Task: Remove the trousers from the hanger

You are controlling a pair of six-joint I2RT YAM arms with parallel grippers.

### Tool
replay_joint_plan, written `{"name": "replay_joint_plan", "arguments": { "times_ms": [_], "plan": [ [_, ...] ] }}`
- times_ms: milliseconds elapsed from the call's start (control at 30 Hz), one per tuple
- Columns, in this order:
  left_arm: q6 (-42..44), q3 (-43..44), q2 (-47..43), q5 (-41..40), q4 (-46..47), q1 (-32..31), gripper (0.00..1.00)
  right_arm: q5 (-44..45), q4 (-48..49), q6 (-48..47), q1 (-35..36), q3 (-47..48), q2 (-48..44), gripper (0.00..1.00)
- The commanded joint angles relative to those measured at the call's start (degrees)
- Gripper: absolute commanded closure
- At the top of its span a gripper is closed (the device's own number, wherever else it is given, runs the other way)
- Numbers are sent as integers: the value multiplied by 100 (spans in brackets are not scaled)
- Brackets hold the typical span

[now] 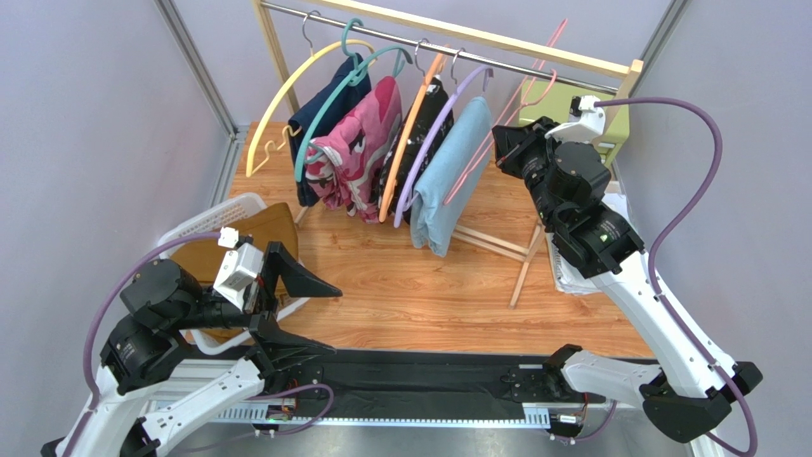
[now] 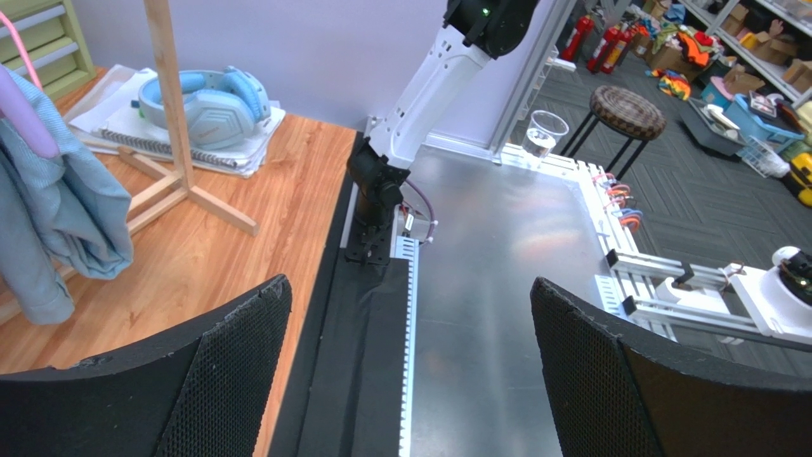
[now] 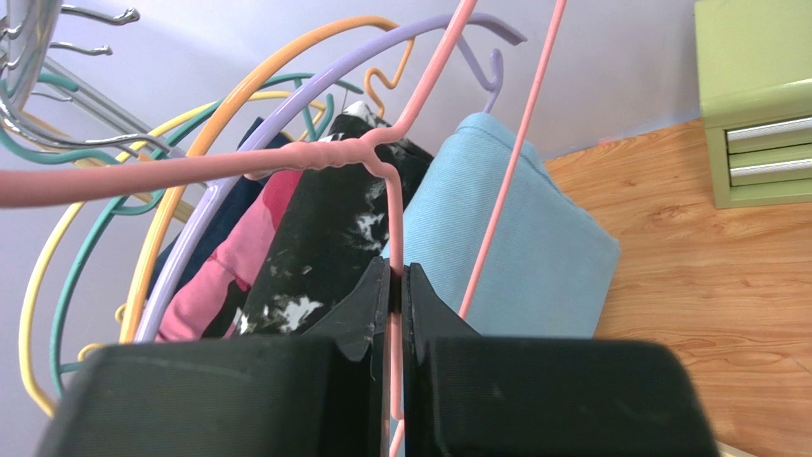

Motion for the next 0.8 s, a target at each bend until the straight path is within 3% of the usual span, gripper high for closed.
{"name": "replay_joint_plan", "arguments": {
  "times_ms": [0, 433, 767],
  "plan": [
    [-198, -56, -24, -55, 229, -9, 1, 381, 204, 71, 20, 120, 21, 100],
    [-637, -153, -137, -1653, -8, -9, 1, 557, -1298, 792, 11, 340, -163, 98],
    [-1244, -653, -647, -2725, -201, -9, 1, -583, -2281, 555, 20, 481, -383, 61]
  ]
}}
